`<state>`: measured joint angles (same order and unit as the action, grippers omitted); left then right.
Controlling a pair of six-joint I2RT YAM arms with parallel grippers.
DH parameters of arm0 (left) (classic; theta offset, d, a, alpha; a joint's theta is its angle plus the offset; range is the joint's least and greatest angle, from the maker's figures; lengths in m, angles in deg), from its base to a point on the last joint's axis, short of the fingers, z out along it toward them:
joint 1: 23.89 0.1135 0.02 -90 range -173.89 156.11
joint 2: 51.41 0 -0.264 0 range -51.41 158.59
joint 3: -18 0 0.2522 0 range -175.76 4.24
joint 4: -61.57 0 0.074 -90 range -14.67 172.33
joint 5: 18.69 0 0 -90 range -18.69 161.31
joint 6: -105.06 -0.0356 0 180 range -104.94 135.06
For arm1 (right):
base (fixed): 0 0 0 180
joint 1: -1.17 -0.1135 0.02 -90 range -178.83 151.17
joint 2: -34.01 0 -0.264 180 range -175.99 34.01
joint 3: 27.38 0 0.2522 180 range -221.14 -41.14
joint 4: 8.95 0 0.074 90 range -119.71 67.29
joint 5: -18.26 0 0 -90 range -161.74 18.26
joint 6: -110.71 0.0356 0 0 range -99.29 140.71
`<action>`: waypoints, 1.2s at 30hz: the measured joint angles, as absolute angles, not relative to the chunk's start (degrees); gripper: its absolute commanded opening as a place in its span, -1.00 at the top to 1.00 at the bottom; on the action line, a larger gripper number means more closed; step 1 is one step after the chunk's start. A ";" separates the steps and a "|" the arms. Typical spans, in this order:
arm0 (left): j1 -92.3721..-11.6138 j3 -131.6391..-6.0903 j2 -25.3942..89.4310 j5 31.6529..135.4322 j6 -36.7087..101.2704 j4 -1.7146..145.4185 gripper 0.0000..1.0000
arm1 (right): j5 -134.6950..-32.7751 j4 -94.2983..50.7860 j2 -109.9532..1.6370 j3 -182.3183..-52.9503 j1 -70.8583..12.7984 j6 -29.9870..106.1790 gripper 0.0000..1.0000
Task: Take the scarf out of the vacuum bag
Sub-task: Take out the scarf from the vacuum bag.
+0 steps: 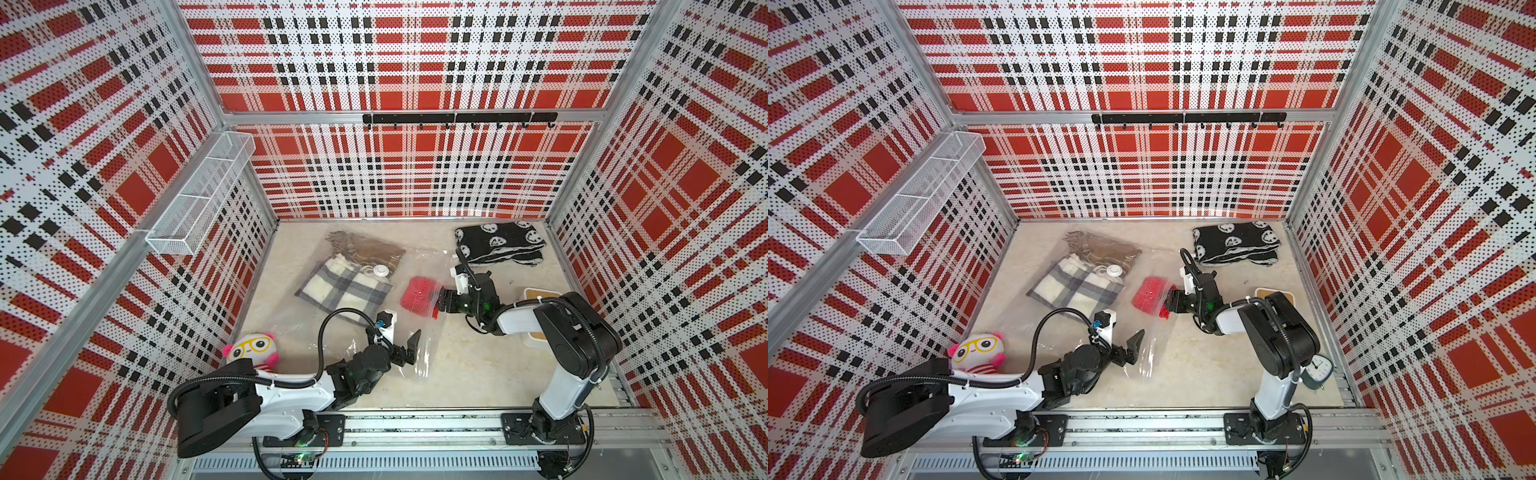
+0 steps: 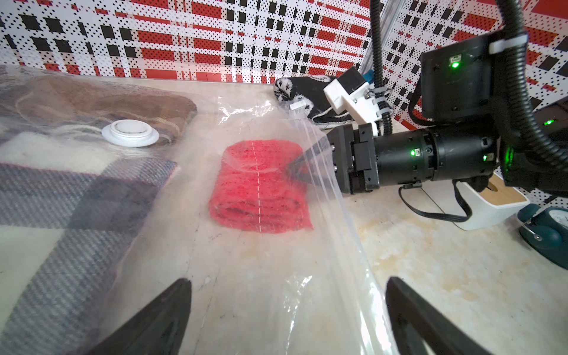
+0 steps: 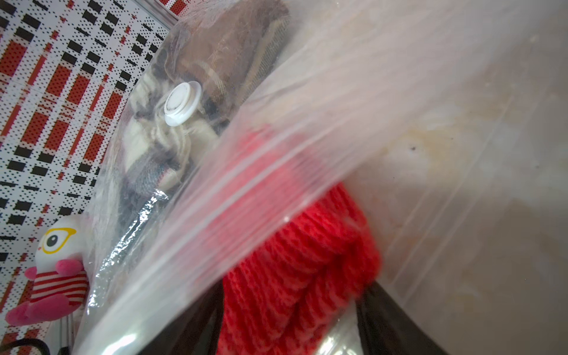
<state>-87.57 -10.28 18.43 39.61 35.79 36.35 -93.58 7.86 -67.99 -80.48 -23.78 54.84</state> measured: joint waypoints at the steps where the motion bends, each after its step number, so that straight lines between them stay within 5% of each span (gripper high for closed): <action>1: -87.57 -10.28 18.48 39.61 35.79 36.22 -1.00 | -93.43 7.62 -68.49 -80.91 -23.78 55.19 -0.38; 10: -87.57 -10.28 19.00 39.68 35.79 35.76 -1.00 | -91.68 8.97 -72.78 -83.45 -24.24 58.51 -0.44; 15: -87.57 -10.28 19.55 39.85 35.79 35.28 -1.00 | -90.50 8.87 -74.87 -86.05 -25.66 59.43 -0.28; 19: -87.57 -10.28 19.77 39.94 35.79 34.95 -1.00 | -89.23 7.95 -76.19 -87.36 -26.20 59.34 0.59; 22: -87.57 -10.28 19.85 40.05 35.79 34.87 -1.00 | -88.34 7.01 -76.29 -87.75 -26.20 58.93 0.98; 36: -91.60 -14.50 22.11 34.01 34.31 36.09 -0.97 | -86.76 -6.06 -69.08 -87.36 -20.89 51.21 1.00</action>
